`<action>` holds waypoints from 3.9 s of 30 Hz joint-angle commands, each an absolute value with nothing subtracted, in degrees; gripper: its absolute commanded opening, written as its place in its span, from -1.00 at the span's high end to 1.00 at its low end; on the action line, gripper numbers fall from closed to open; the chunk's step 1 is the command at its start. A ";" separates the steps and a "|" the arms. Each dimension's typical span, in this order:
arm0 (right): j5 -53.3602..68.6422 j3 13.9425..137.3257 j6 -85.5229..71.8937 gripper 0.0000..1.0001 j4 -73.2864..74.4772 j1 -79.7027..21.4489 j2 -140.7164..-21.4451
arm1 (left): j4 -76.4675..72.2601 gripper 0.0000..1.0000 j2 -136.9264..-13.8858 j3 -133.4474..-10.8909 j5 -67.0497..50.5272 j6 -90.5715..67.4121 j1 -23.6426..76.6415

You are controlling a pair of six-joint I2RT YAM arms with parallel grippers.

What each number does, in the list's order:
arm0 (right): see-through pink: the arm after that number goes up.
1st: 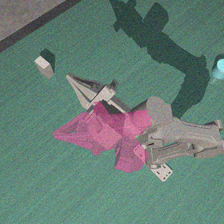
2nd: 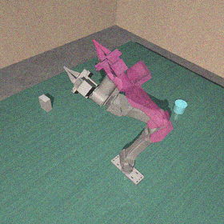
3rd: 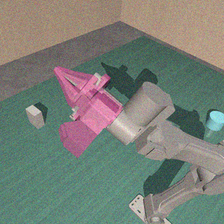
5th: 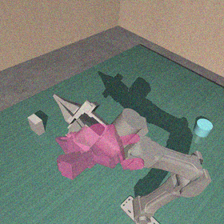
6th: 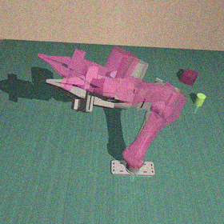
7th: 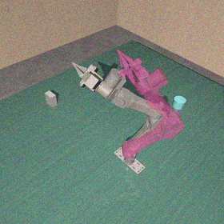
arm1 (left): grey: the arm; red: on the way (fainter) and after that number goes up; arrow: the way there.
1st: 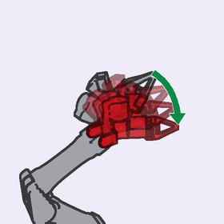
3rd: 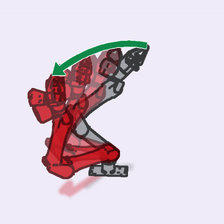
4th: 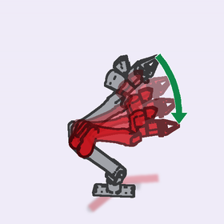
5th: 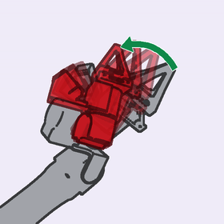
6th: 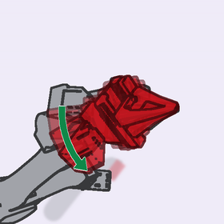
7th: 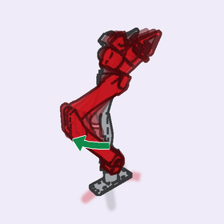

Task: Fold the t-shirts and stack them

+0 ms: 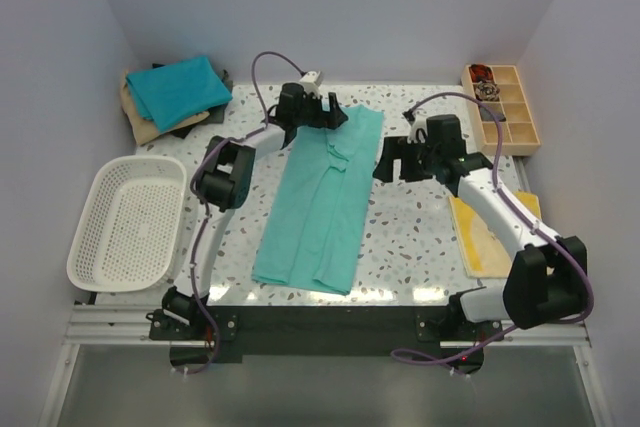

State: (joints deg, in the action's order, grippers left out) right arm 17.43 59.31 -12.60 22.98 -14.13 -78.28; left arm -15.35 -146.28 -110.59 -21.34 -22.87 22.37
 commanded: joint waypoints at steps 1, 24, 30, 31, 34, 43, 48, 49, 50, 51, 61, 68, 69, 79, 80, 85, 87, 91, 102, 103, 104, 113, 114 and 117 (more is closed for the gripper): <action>20.04 57.31 -12.66 -0.75 25.75 -16.43 -76.73 | -10.46 -1.00 -148.71 -115.05 -19.78 -21.62 20.75; 24.17 52.91 -15.12 -0.75 25.05 -18.37 -77.61 | -25.83 -1.00 -135.54 -97.57 -25.39 -28.91 14.23; 24.96 49.40 -16.00 -0.75 22.50 -18.37 -79.18 | -22.87 -1.00 -122.54 -92.13 -21.04 -24.88 17.57; 24.96 48.61 -16.00 -0.75 21.80 -18.37 -79.36 | -20.59 -1.00 -117.82 -90.02 -19.09 -24.70 18.10; 24.43 47.64 -16.79 -0.75 21.36 -18.37 -80.85 | -18.55 -1.00 -106.41 -77.12 -9.61 -25.22 20.91; 29.09 42.37 -19.25 -0.67 24.33 -18.37 -76.92 | -13.20 -1.00 -74.14 -35.44 1.84 -34.09 26.71; 31.90 38.24 -22.06 -0.61 26.10 -18.46 -73.31 | -1.45 -1.00 -61.19 -24.89 7.20 -43.49 31.89; 32.69 36.41 -23.28 -0.61 25.76 -18.46 -72.69 | -0.10 -1.00 -57.60 -24.00 7.99 -44.72 32.69; 33.48 35.26 -24.16 -0.59 25.23 -18.37 -71.64 | 2.87 -1.00 -55.92 -22.52 9.22 -47.43 34.35; 34.62 33.94 -25.13 -0.57 24.27 -18.46 -71.20 | 6.73 -1.00 -54.51 -21.98 9.40 -48.68 35.06; 36.83 23.91 -30.24 -0.51 22.94 -20.13 -64.34 | 21.53 -1.00 -42.54 -15.48 7.21 -61.07 42.88; 33.49 23.29 -30.14 -0.52 21.36 -20.56 -66.00 | 25.31 -1.00 -43.50 -11.69 8.79 -67.14 49.74; 32.79 23.73 -30.32 -0.51 21.53 -20.83 -66.35 | 25.49 -1.00 -43.77 -11.78 8.88 -67.50 50.27; 33.40 25.84 -30.50 -0.42 18.73 -24.60 -72.94 | 33.13 -1.00 -44.12 -14.94 8.61 -69.61 55.63; 33.83 25.93 -30.59 -0.41 18.11 -24.96 -73.38 | 33.57 -1.00 -44.03 -14.77 8.61 -70.13 56.33; 32.26 27.42 -31.46 -0.28 15.13 -27.33 -77.34 | 33.66 -0.96 -43.33 -13.97 9.31 -70.93 57.30; 31.90 27.95 -31.99 -0.19 13.72 -27.94 -79.44 | 33.23 -0.92 -44.64 -14.59 10.72 -70.58 57.39; 31.03 29.53 -32.52 -0.04 11.26 -29.53 -82.61 | 30.15 -0.70 -47.81 -15.03 10.37 -69.87 57.83; 30.41 31.64 -33.22 0.48 9.40 -32.08 -86.04 | 26.54 0.16 -49.83 -14.68 12.04 -69.79 58.27; 30.50 31.73 -32.96 0.59 9.40 -32.25 -86.22 | 26.46 0.26 -49.83 -14.68 11.95 -69.79 58.27; 30.59 31.64 -32.87 0.72 9.40 -32.17 -86.22 | 26.46 0.37 -49.92 -14.76 12.04 -69.61 58.27; 32.96 32.34 -32.52 1.00 10.28 -32.96 -80.34 | 29.08 1.00 -49.48 -18.98 13.53 -65.93 58.36; 32.96 33.21 -32.26 1.00 10.98 -32.87 -79.90 | 29.53 1.00 -49.57 -19.94 14.06 -65.57 58.36; 33.05 35.58 -31.38 1.00 12.47 -32.96 -78.67 | 30.23 1.00 -50.01 -23.72 16.17 -64.08 58.36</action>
State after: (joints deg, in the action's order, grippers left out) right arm 33.67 31.59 -33.17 11.20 -32.64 -81.23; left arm 26.55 -49.60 -18.39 12.32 -67.57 57.95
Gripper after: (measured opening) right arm 0.023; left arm 0.030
